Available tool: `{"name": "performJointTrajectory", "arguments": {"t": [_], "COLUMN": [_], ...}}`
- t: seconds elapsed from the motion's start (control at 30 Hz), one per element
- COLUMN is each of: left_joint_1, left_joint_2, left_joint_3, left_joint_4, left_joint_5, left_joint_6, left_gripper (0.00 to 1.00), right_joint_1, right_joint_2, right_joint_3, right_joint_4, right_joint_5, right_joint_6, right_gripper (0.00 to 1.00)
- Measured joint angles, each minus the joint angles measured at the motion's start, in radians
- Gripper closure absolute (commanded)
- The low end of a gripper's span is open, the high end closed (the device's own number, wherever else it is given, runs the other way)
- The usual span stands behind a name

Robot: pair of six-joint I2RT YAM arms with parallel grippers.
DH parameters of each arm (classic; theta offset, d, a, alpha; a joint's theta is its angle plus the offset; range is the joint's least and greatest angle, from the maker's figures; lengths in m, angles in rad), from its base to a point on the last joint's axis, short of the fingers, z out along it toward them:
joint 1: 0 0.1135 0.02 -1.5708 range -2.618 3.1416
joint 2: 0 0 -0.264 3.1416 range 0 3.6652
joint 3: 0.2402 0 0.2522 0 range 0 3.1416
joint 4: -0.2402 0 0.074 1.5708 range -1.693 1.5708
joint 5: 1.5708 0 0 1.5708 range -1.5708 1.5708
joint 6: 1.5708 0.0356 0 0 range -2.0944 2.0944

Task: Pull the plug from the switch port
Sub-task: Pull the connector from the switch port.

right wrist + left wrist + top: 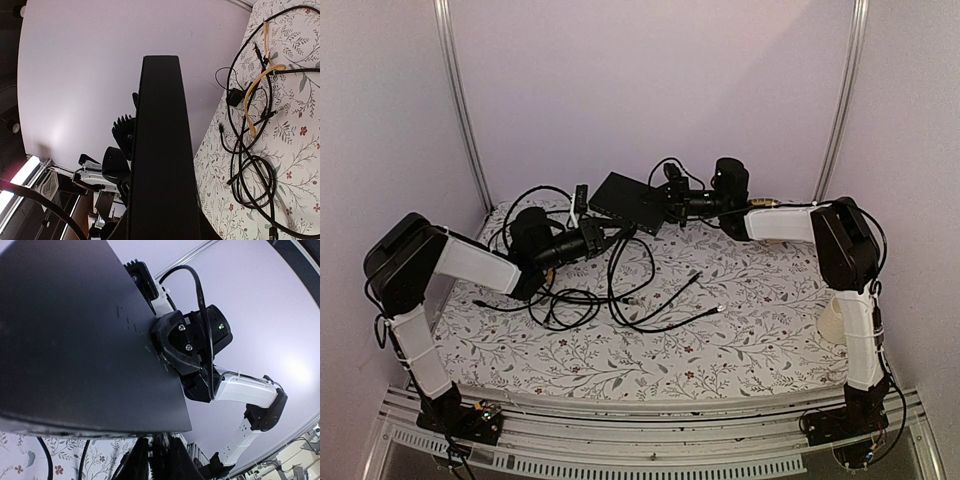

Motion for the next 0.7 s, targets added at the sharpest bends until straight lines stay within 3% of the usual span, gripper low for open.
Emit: {"name": "performJointTrajectory", "arguments": {"t": [0.7], "left_joint_1": [0.004], "left_joint_2": [0.021], "left_joint_3": [0.000], "left_joint_4": [0.037], "left_joint_5": [0.017], "left_joint_6": [-0.065], "left_gripper": [0.97], "right_joint_1": [-0.001], "right_joint_2": [0.000], "right_joint_3": [0.000], "right_joint_4": [-0.002], "right_joint_5": [-0.002], "right_joint_6": [-0.017], "right_gripper": [0.98]}}
